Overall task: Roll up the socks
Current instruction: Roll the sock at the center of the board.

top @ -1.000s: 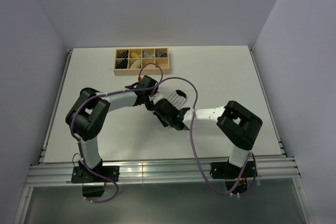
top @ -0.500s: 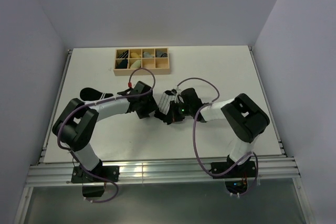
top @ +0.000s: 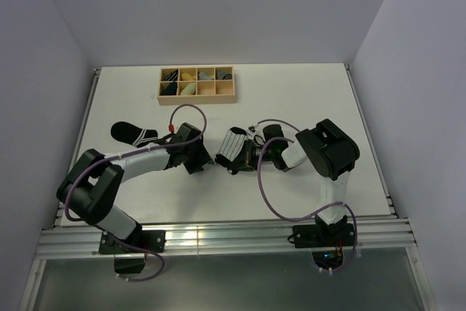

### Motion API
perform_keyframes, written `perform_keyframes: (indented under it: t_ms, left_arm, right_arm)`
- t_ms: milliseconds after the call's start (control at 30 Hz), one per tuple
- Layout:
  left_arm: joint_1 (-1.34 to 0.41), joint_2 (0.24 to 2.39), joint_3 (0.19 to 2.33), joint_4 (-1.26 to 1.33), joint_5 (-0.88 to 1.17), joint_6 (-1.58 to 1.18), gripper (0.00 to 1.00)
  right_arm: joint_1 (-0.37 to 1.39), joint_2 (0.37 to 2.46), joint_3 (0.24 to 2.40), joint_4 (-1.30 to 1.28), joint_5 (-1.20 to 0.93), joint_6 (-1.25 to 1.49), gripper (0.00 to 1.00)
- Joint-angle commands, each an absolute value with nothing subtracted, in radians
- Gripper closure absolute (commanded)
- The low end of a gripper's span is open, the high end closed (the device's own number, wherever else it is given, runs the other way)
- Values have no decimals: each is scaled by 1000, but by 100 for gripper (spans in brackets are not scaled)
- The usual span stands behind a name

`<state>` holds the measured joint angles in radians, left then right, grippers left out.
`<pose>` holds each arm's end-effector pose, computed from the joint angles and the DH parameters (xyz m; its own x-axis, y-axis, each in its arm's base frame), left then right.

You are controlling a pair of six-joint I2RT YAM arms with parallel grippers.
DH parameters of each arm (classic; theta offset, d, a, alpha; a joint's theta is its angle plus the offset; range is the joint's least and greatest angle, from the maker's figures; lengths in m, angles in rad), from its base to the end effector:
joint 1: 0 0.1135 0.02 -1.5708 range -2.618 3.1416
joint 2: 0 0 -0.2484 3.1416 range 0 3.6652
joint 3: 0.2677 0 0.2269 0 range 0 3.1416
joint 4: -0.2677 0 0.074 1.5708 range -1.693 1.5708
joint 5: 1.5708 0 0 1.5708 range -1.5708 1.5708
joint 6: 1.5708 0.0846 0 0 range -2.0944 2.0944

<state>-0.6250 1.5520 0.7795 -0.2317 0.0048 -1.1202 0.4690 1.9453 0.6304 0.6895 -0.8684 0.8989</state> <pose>0.2423 -0.1753 0.1183 -0.8266 -0.5136 -0.2301 -0.3602 0.7969 -0.4850 0.2640 0.2061 0.0729 -0.9856 0.0674 -0.1549 -0.1167 0.3917 0.9127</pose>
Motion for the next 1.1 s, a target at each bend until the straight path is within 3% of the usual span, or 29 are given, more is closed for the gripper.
perform_keyframes:
  t_ms: [0,167,833,1067]
  left_arm:
    - [-626,1531,762,-183,32,-1123,49]
    - [-626,1575,755,-152,61,-1105,55]
    - [-634,1695,805,-77,95,-1088,55]
    - [-634,1743,831,-103,72,-1089,65]
  right_arm:
    - [445,1988,617,703,-858,954,100]
    - [428,2017,626,680,-857,968,100]
    - [422,2031,657,629,-853,953,100]
    - [422,2033,664,623,-854,954,100]
